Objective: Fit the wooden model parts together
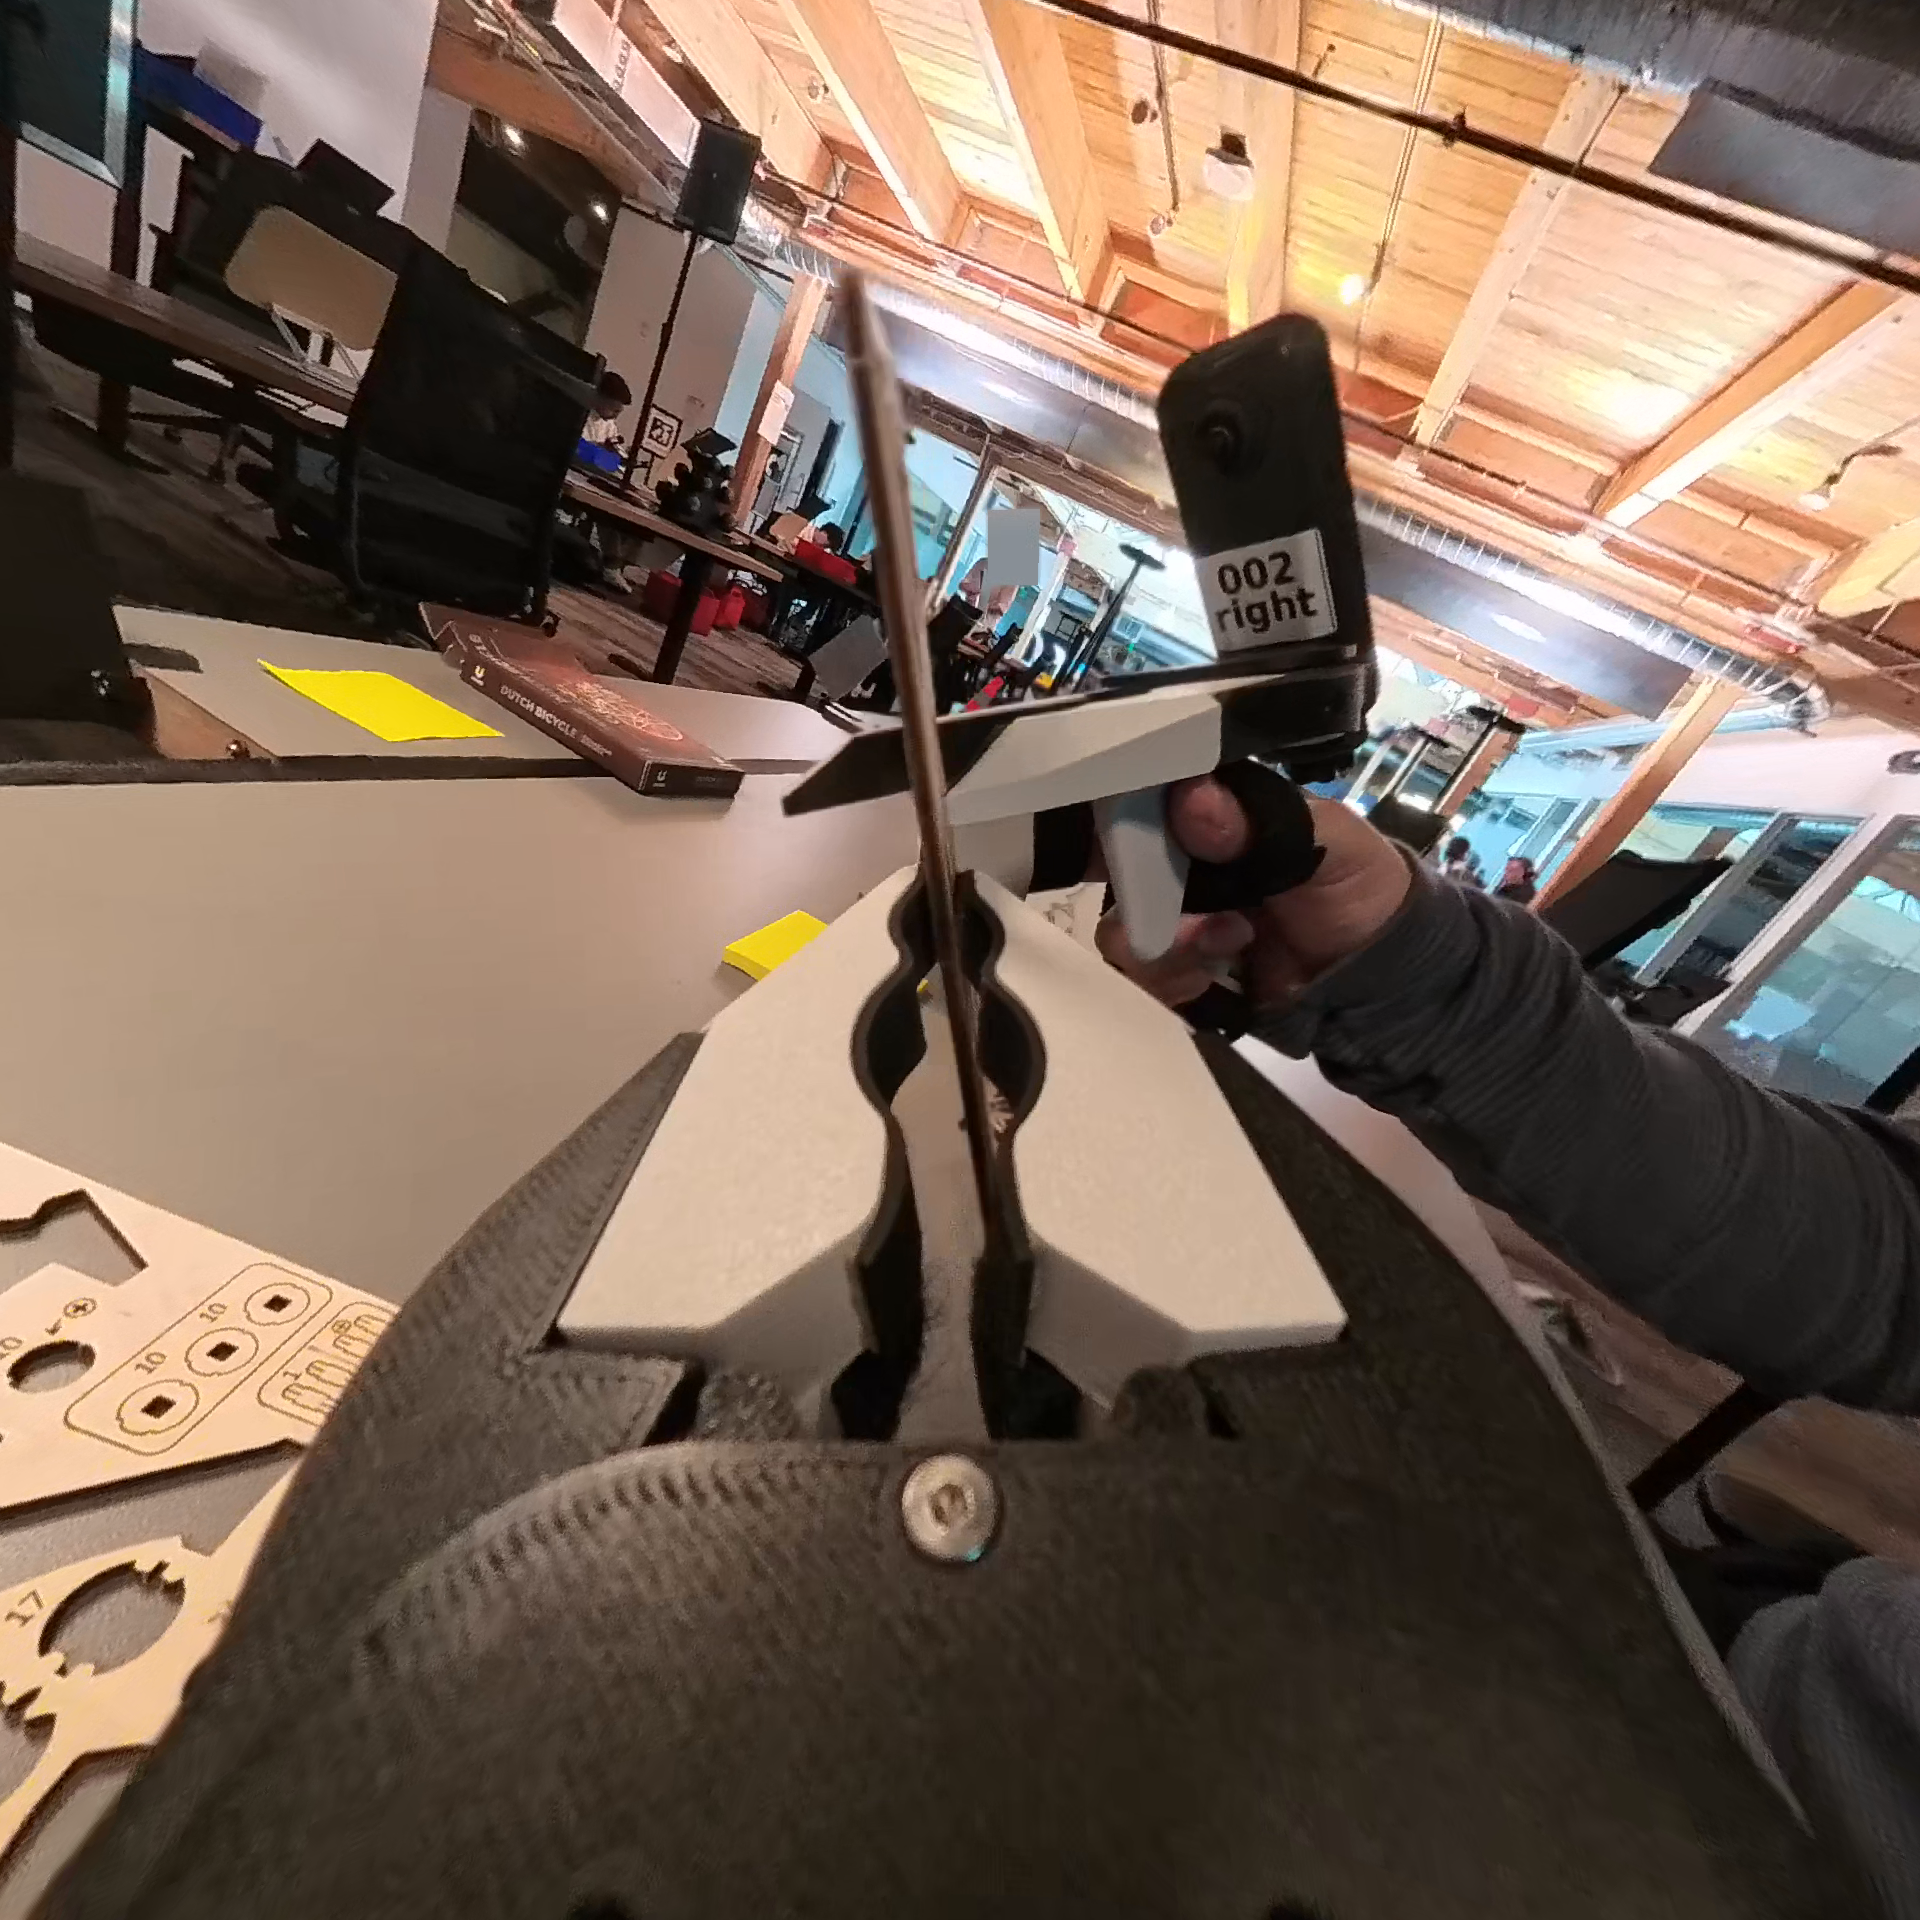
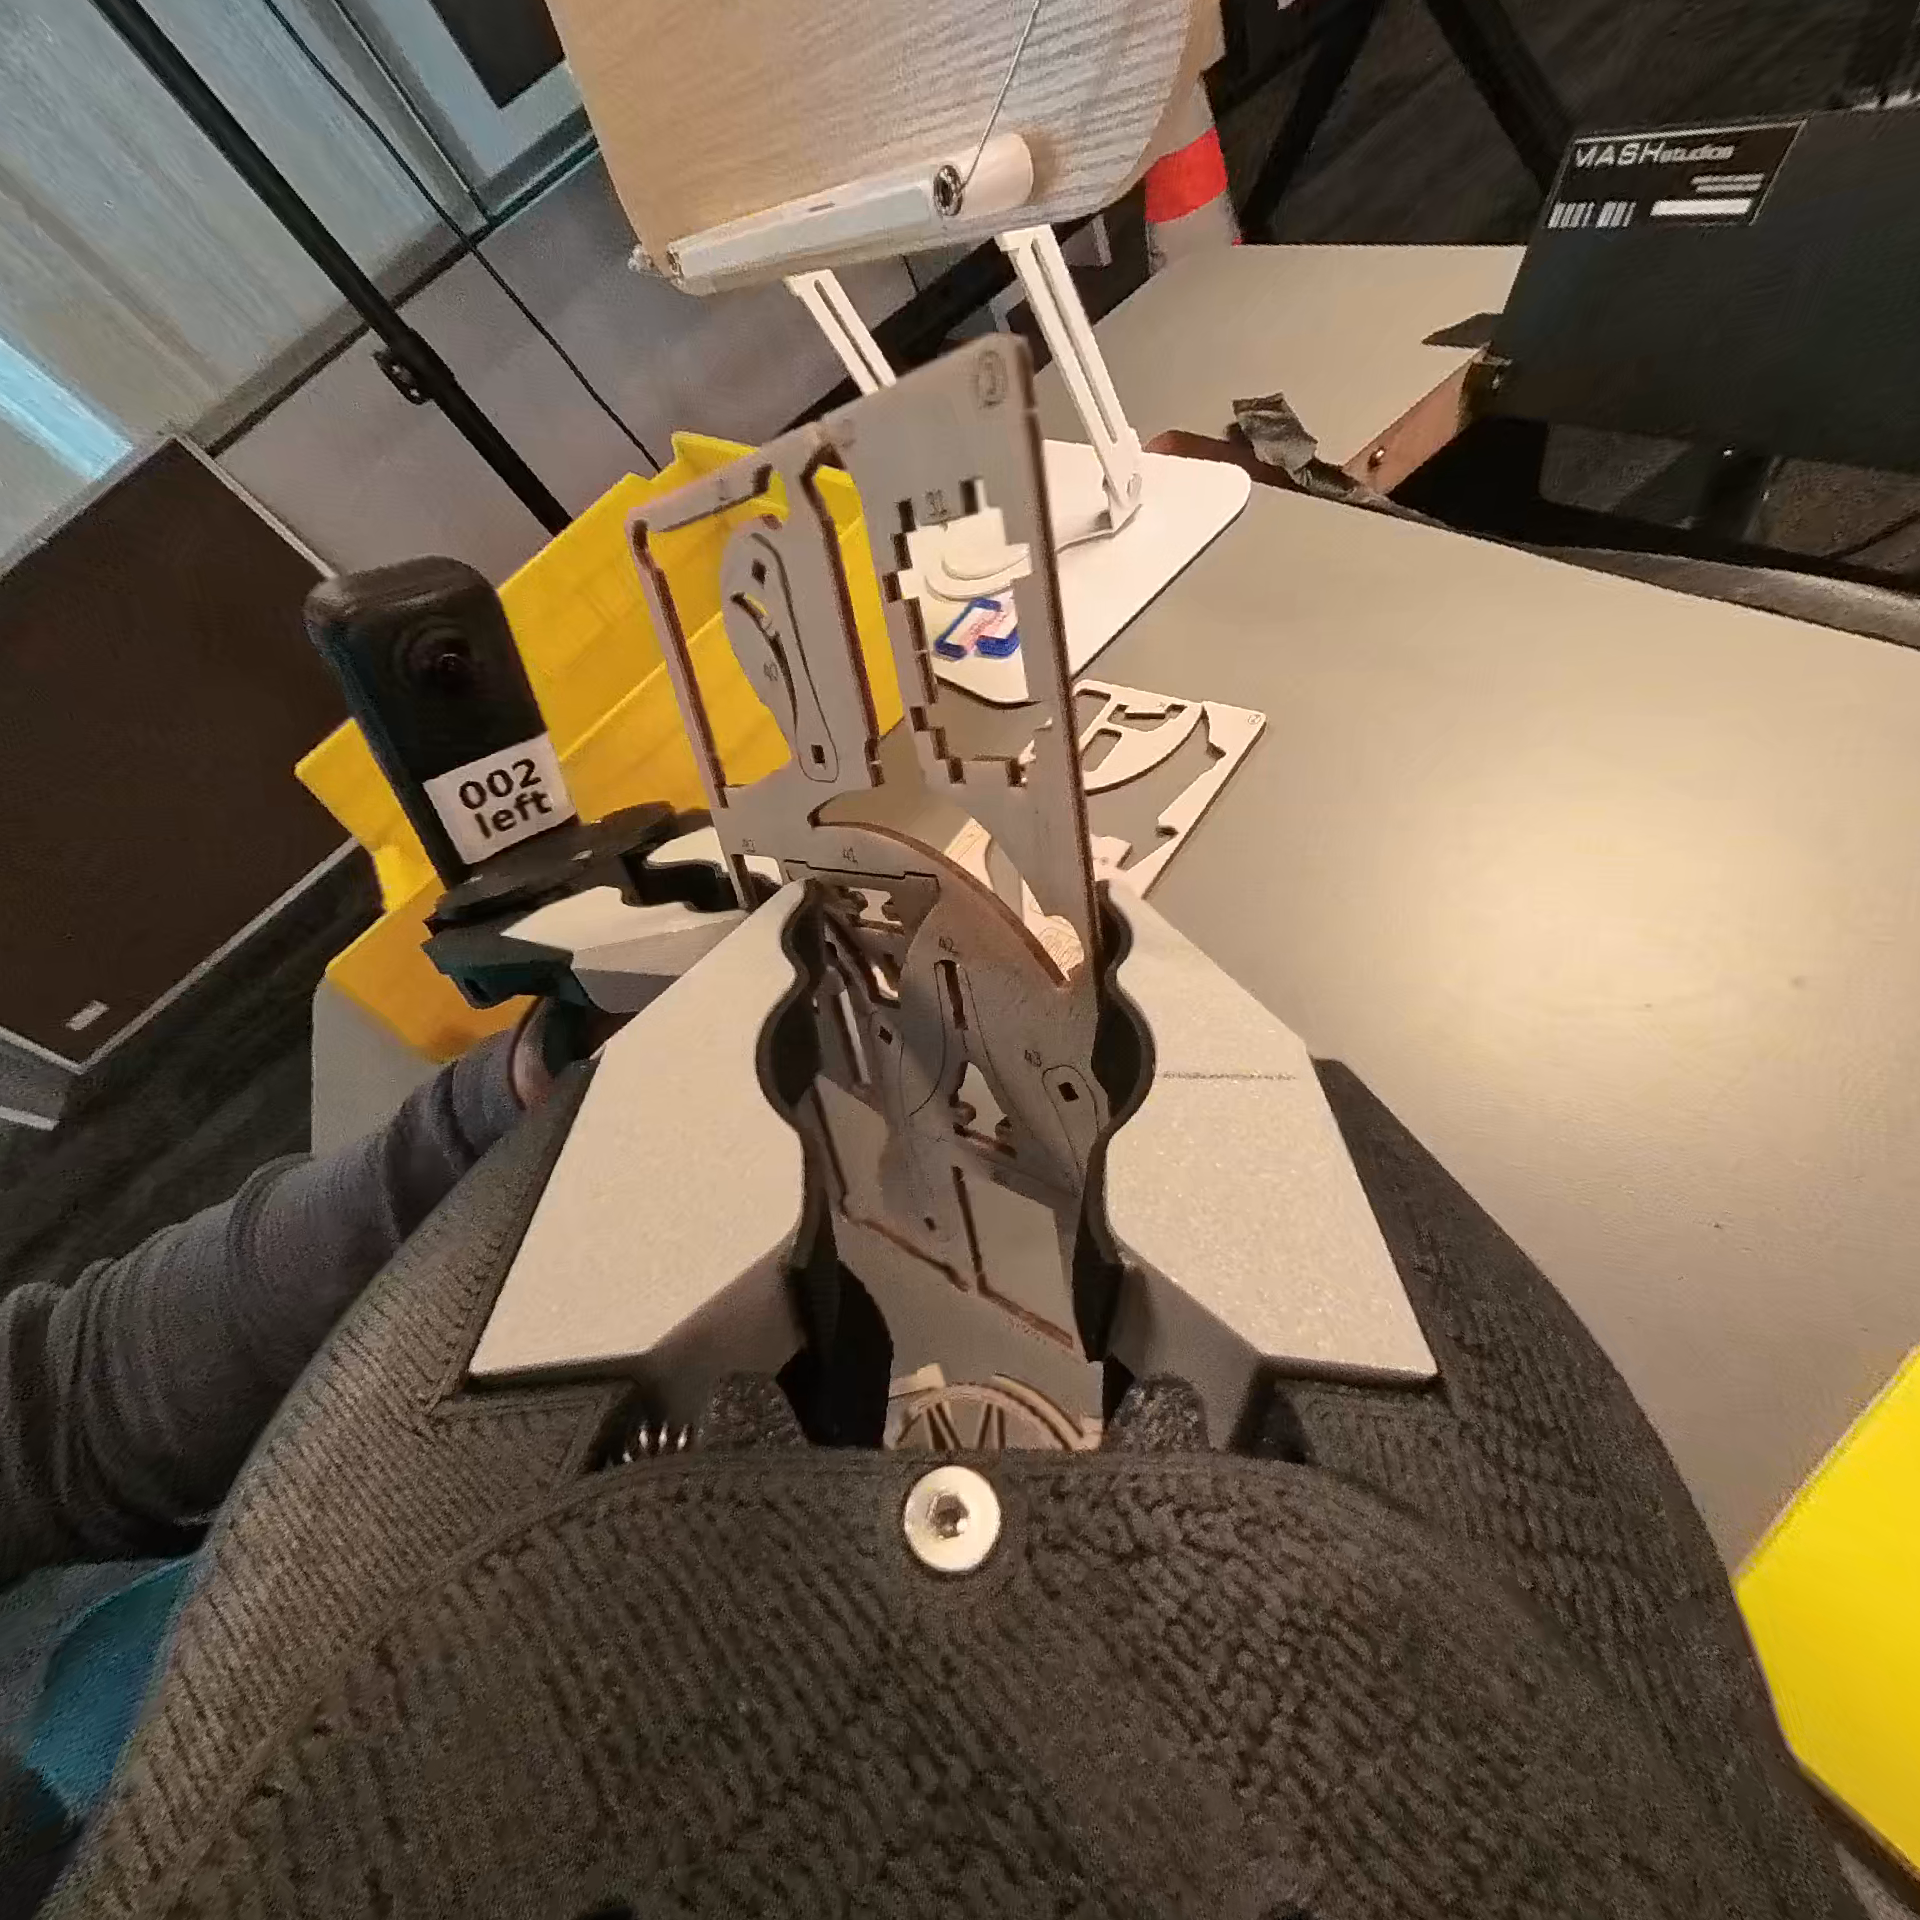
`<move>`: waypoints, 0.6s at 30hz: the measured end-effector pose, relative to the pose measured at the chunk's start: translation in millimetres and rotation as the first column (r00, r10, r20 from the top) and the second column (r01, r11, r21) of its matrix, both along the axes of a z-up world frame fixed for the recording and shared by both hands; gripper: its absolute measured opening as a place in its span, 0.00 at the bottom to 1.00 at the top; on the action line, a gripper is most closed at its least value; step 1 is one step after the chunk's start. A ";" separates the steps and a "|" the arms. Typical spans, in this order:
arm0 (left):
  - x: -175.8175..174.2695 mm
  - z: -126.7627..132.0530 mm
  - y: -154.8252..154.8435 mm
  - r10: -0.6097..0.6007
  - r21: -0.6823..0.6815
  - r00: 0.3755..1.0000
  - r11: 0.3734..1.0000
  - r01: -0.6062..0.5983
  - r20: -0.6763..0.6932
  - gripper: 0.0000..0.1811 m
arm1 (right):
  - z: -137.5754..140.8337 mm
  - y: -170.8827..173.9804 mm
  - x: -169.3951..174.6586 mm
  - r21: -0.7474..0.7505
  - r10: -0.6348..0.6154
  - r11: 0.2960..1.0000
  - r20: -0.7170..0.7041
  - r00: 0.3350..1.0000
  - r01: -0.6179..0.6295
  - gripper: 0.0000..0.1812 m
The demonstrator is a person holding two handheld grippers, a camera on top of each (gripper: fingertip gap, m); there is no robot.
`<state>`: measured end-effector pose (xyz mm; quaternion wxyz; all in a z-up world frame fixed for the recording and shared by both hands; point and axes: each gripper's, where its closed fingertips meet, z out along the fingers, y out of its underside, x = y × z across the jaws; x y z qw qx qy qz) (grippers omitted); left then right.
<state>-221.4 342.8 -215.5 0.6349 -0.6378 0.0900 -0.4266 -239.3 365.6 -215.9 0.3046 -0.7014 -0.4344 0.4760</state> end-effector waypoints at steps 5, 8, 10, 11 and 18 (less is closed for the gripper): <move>0.3 0.1 1.1 0.055 0.020 0.994 0.998 -0.054 -0.093 0.01 | 1.2 1.8 1.0 0.059 -0.038 0.998 0.040 0.998 0.035 0.27; -3.7 1.6 1.2 0.096 0.038 0.987 0.995 -0.092 -0.132 0.02 | 3.3 1.5 -2.1 0.069 -0.051 0.997 0.046 0.998 0.047 0.27; -5.6 2.1 1.4 0.112 0.045 0.984 0.993 -0.107 -0.141 0.02 | 4.1 1.4 -3.8 0.078 -0.059 0.995 0.048 0.997 0.056 0.27; -6.2 3.9 0.7 0.119 0.056 0.983 0.992 -0.112 -0.141 0.02 | 5.8 0.7 -4.4 0.081 -0.060 0.995 0.043 0.997 0.056 0.27; -6.4 14.4 -8.9 0.097 0.128 0.982 0.989 -0.077 -0.161 0.02 | 16.0 -8.7 -6.6 0.078 0.000 0.997 0.020 1.000 -0.001 0.27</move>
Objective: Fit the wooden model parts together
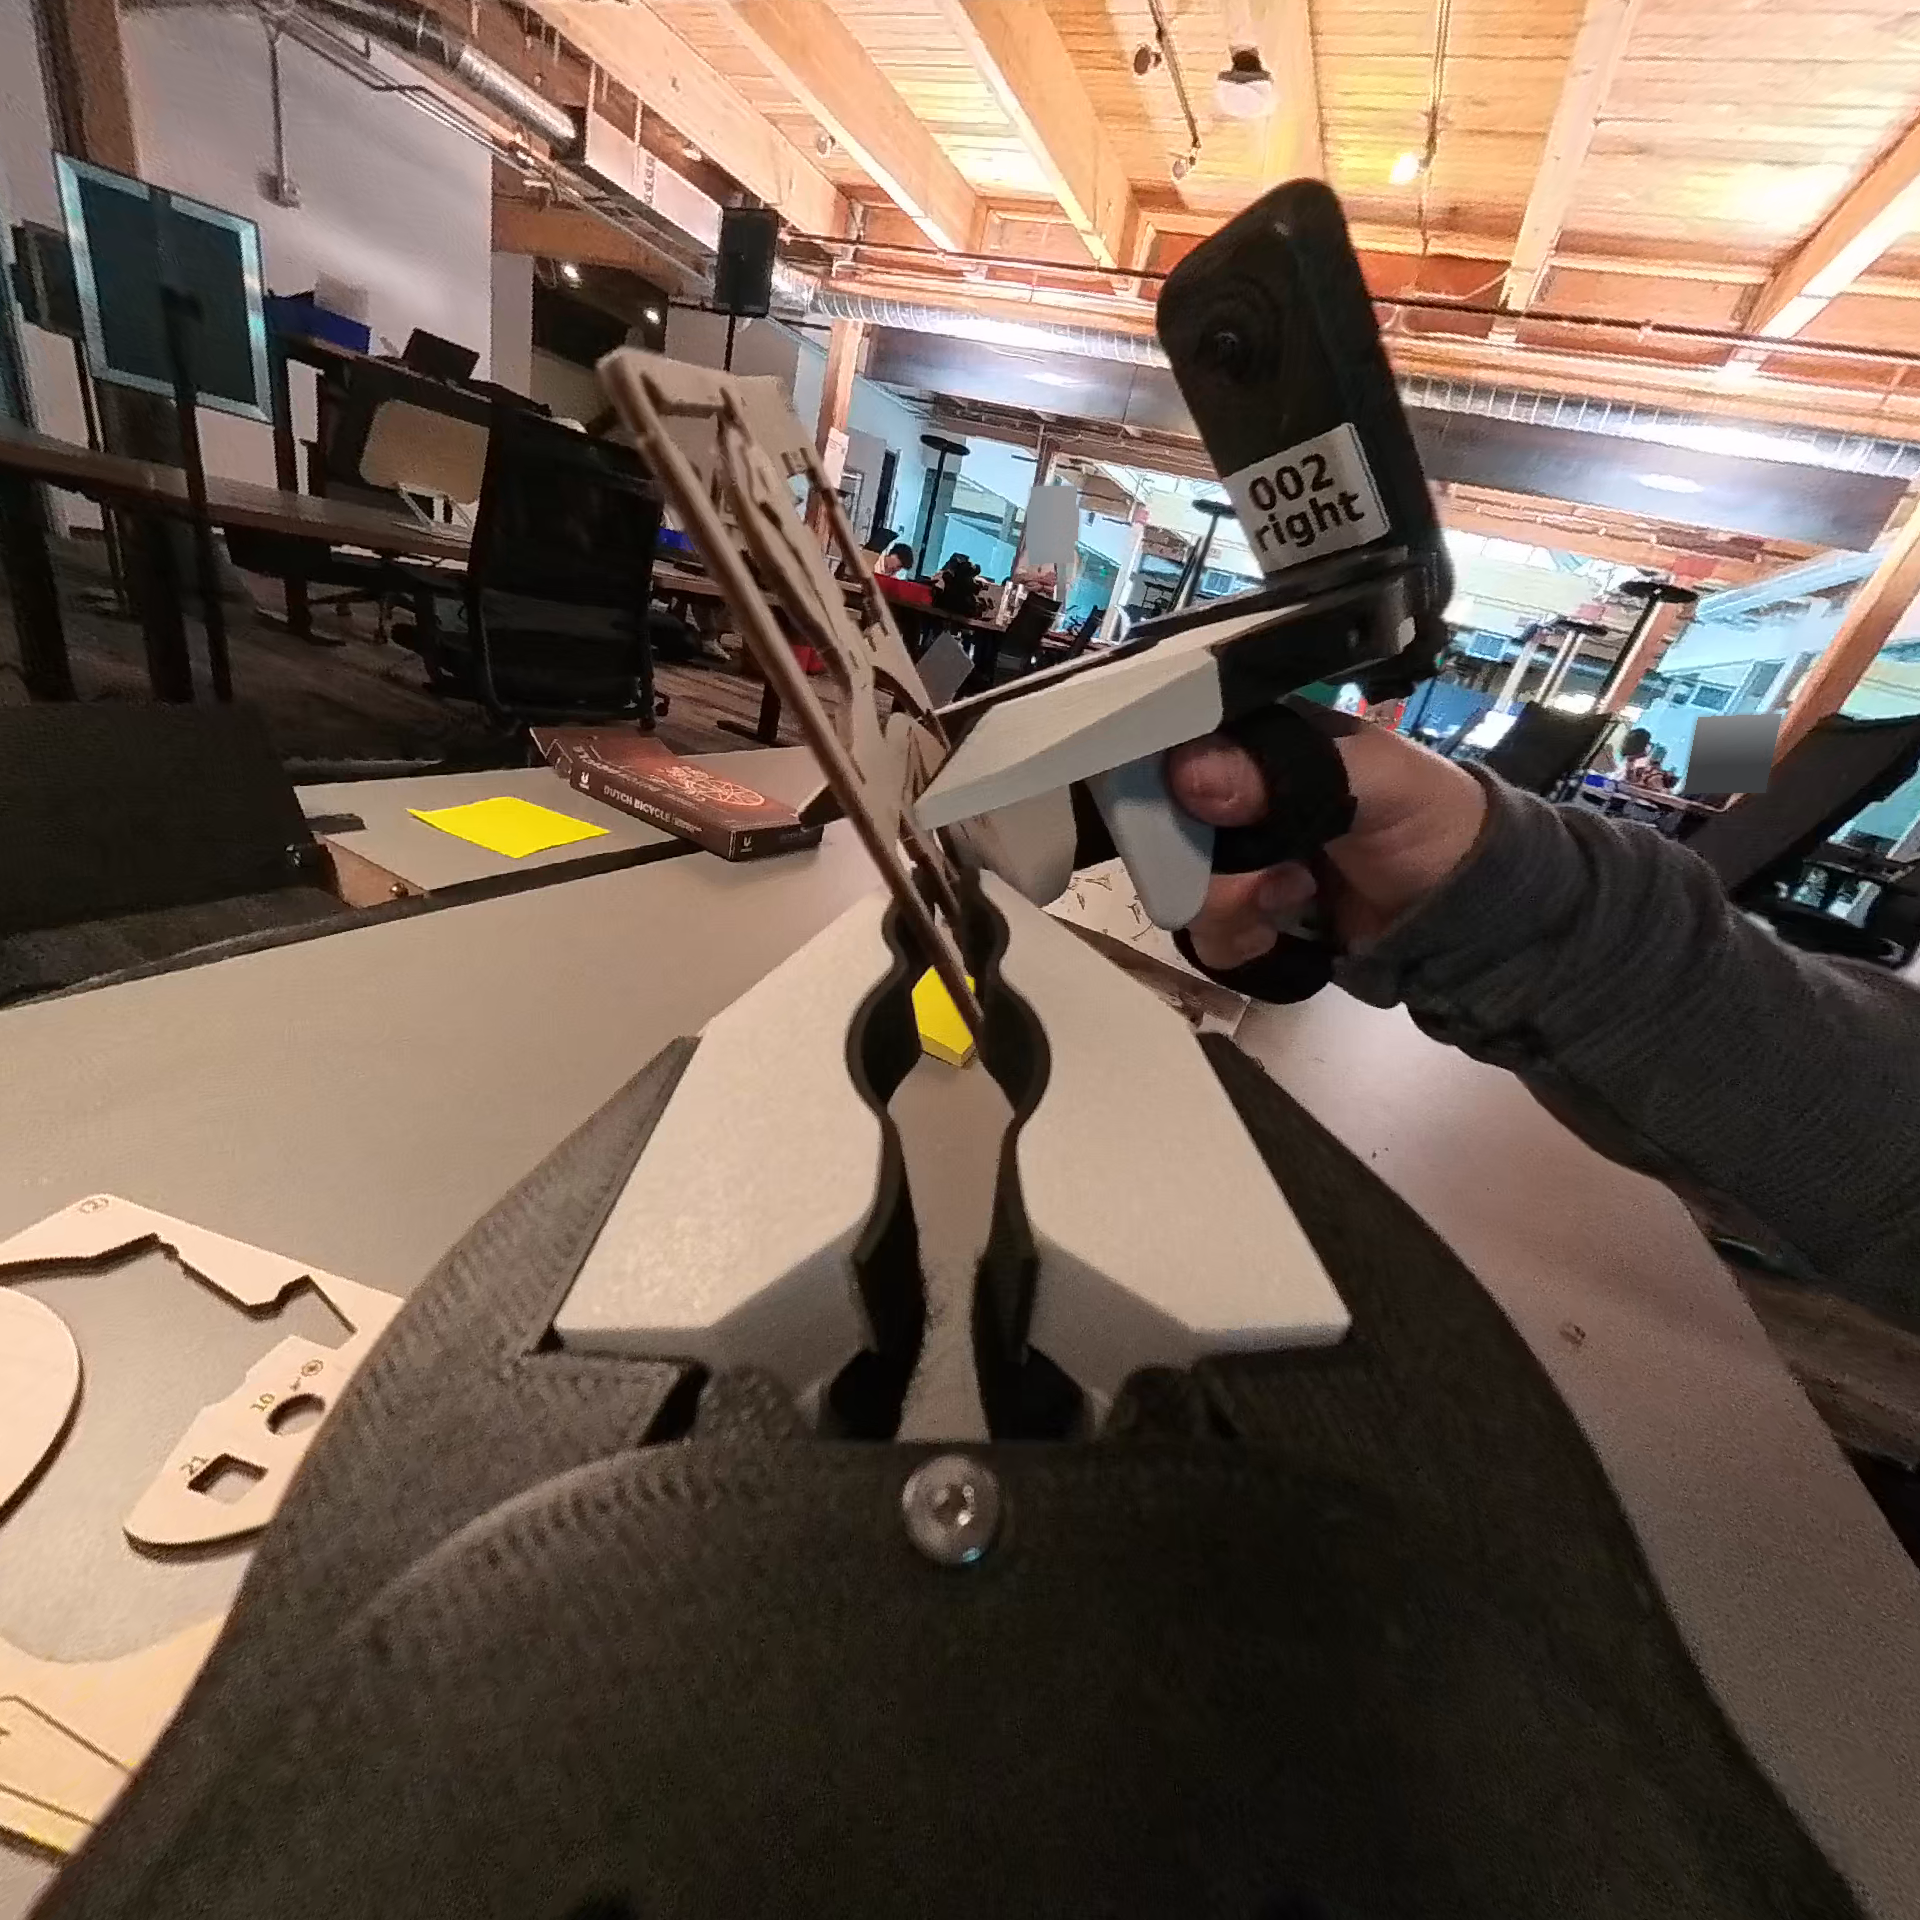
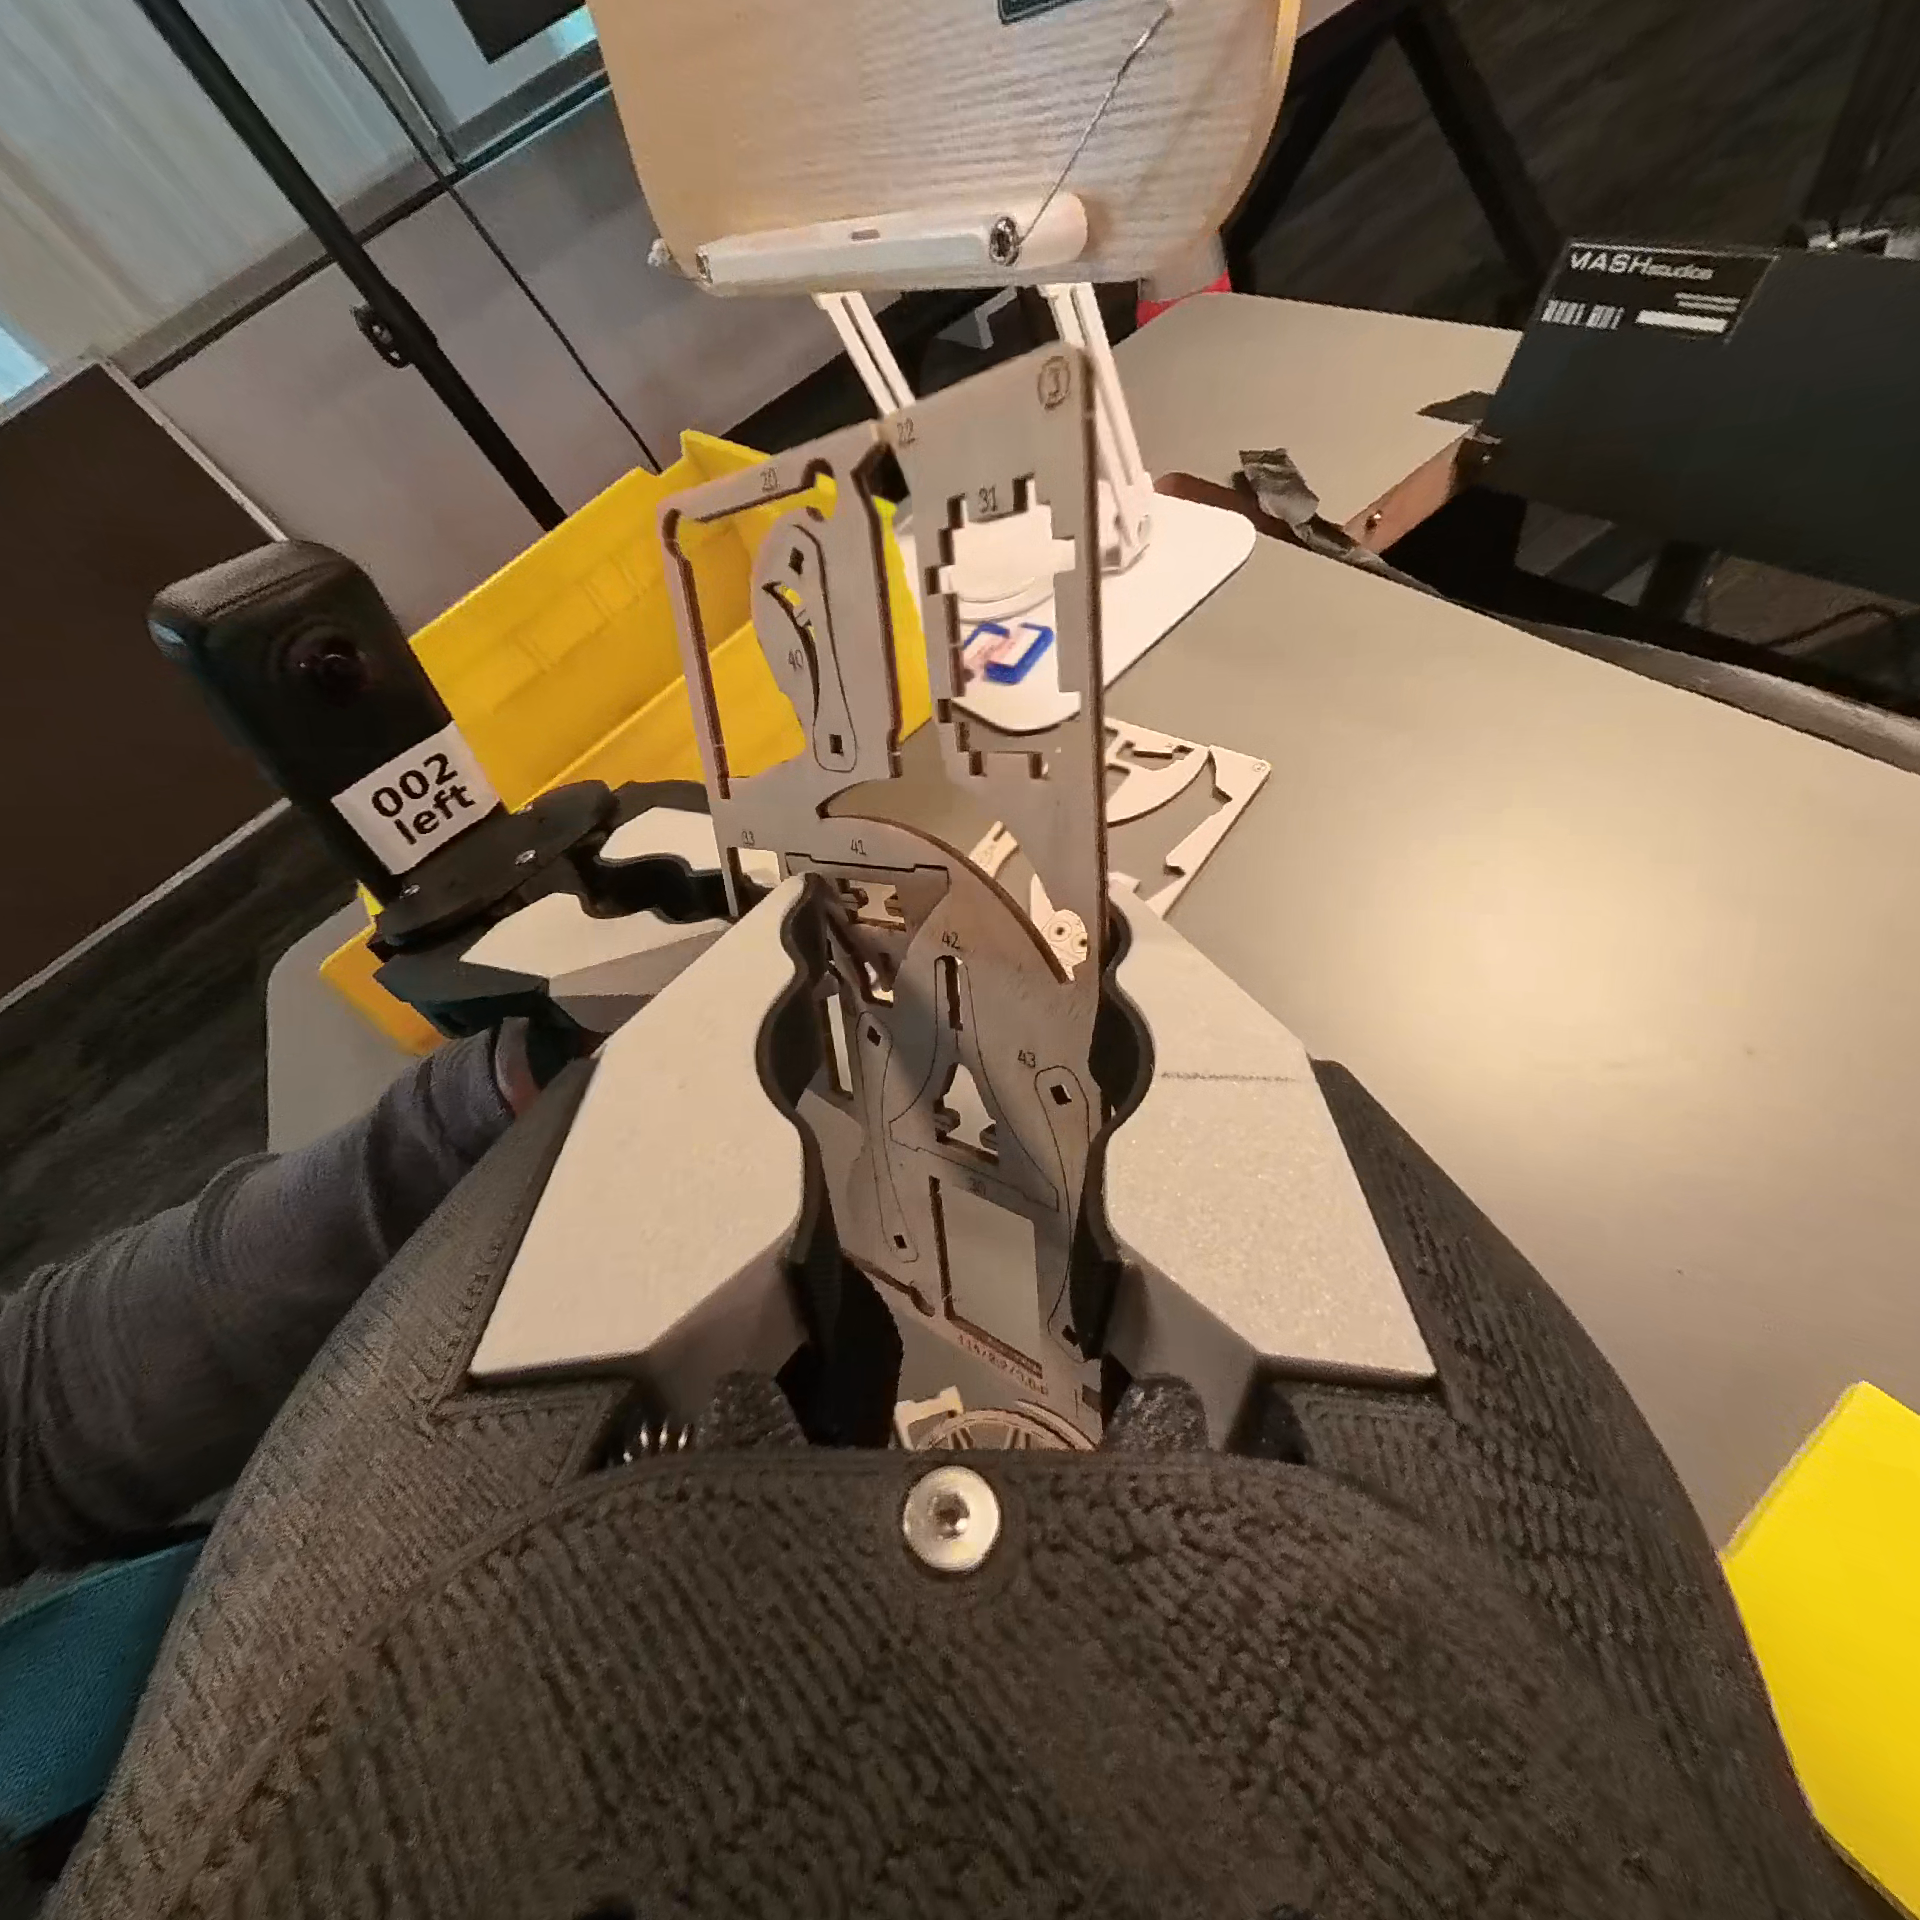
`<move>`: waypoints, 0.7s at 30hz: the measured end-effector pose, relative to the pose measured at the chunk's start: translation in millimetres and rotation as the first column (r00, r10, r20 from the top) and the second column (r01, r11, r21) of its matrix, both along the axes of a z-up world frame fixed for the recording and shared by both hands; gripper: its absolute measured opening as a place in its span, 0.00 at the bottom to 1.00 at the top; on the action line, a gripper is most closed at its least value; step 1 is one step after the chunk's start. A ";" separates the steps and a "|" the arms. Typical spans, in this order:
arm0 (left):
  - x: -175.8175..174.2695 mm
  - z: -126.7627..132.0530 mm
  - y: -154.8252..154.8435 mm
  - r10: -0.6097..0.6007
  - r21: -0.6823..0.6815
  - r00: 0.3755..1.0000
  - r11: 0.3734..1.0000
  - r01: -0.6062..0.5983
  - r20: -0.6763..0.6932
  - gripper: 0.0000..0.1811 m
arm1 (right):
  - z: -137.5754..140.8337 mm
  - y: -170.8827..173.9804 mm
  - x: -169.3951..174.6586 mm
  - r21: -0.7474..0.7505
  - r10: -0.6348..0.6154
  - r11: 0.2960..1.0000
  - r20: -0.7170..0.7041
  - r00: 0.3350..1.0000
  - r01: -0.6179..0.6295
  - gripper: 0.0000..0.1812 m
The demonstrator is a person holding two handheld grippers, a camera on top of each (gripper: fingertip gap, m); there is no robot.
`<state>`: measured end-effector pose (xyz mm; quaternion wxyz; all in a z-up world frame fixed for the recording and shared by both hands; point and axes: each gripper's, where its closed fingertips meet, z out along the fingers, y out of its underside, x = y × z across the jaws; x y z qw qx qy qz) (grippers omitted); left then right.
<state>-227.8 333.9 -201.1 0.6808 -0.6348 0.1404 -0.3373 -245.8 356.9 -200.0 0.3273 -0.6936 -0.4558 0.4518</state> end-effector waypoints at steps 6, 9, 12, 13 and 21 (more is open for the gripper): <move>-2.8 -5.8 0.9 0.009 -0.008 0.999 1.000 -0.009 -0.039 0.01 | -4.5 -0.9 2.9 0.038 -0.023 0.999 -0.039 0.999 0.024 0.21; -1.4 -5.9 0.5 0.005 0.001 0.999 1.000 -0.005 -0.050 0.01 | -2.2 -2.3 6.6 0.113 -0.051 0.992 -0.058 0.997 0.057 0.20; 2.5 -2.8 -1.8 -0.004 0.019 0.998 1.000 0.005 -0.062 0.01 | 0.7 -4.7 11.1 0.121 -0.061 0.990 -0.090 0.994 0.072 0.20; 4.1 -1.2 -3.1 -0.010 0.031 0.998 0.999 0.012 -0.067 0.01 | 2.5 -5.8 12.7 0.127 -0.059 0.989 -0.107 0.992 0.073 0.20; 6.6 19.4 -16.2 -0.156 0.088 0.981 0.985 0.147 0.112 0.01 | 24.8 -24.6 21.8 0.074 0.048 0.997 -0.380 0.924 -0.021 0.10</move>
